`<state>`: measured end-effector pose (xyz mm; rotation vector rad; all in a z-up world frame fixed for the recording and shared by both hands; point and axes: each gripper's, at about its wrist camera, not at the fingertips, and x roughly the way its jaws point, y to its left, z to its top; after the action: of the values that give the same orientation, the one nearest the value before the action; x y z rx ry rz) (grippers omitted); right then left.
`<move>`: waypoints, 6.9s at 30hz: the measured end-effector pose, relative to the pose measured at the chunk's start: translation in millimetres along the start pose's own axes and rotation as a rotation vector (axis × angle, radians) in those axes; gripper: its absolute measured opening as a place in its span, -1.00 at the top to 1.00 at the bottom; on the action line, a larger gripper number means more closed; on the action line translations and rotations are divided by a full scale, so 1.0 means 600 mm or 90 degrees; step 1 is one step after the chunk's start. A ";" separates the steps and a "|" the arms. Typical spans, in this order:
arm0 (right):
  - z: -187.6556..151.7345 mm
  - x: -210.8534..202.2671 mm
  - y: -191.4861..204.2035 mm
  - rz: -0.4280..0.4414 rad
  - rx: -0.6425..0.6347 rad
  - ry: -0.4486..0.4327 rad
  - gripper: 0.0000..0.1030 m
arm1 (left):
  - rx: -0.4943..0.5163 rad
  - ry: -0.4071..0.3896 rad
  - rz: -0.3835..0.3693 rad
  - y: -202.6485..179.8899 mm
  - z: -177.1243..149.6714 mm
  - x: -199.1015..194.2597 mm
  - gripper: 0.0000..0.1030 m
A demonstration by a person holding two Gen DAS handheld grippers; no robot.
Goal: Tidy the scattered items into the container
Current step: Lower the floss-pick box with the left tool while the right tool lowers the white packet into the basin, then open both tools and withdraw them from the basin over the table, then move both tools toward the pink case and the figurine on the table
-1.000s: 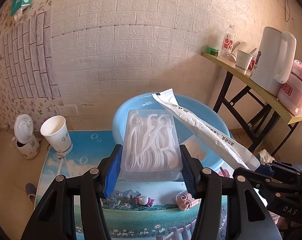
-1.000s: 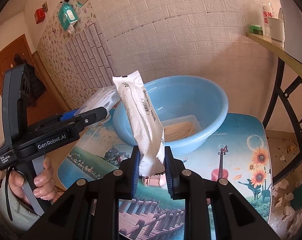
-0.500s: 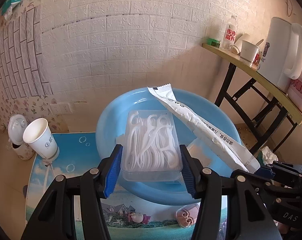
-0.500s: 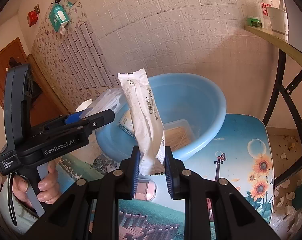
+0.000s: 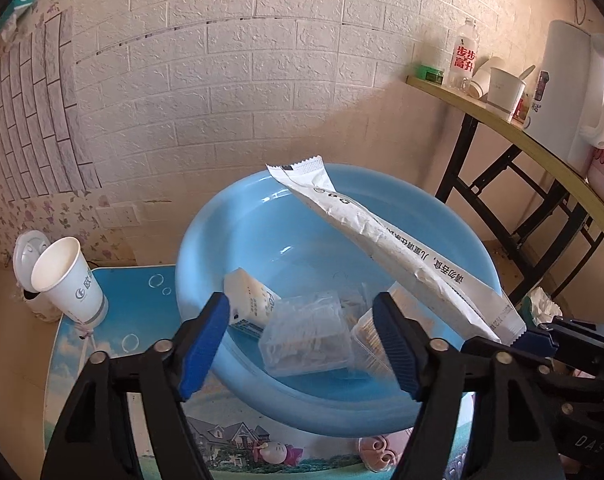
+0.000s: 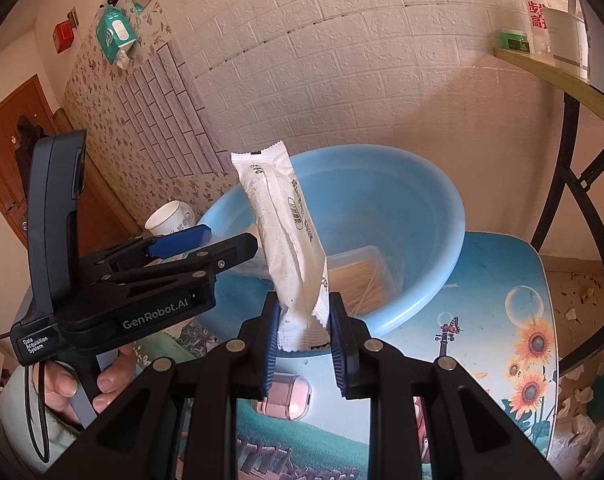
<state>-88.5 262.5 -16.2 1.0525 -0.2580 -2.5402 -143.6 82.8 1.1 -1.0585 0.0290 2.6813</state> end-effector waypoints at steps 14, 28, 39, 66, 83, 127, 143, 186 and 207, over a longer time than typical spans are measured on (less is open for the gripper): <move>0.024 0.029 0.015 -0.004 -0.006 -0.002 0.24 | -0.011 -0.028 0.024 0.026 0.003 -0.031 -0.55; 0.009 -0.014 0.028 -0.066 -0.012 -0.025 -0.63 | -0.045 -0.043 0.046 0.067 -0.025 -0.088 -0.97; -0.053 -0.072 0.068 -0.084 -0.003 -0.061 -0.63 | -0.080 -0.056 0.065 0.089 -0.083 -0.140 -1.00; -0.174 -0.156 0.130 -0.133 0.013 -0.133 -0.63 | -0.043 -0.073 0.052 0.044 -0.172 -0.247 -1.00; -0.203 -0.143 0.140 -0.136 0.004 -0.102 -0.63 | -0.068 -0.049 0.080 0.071 -0.215 -0.239 -1.00; -0.221 -0.108 0.119 -0.142 0.031 -0.060 -0.63 | -0.074 -0.002 0.086 0.082 -0.233 -0.191 -1.00; -0.224 -0.087 0.107 -0.147 0.036 -0.039 -0.63 | -0.078 0.016 0.083 0.085 -0.236 -0.170 -1.00; -0.189 -0.032 0.078 -0.172 0.016 -0.015 -0.63 | -0.033 0.028 0.067 0.096 -0.219 -0.104 -0.91; -0.139 0.065 0.070 -0.179 -0.047 0.057 -0.57 | 0.042 0.087 0.006 0.084 -0.187 0.004 -0.66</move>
<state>-43.4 205.8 -86.8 1.2459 0.0091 -2.7126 -82.8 22.0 -86.6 -1.2212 0.1474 2.5931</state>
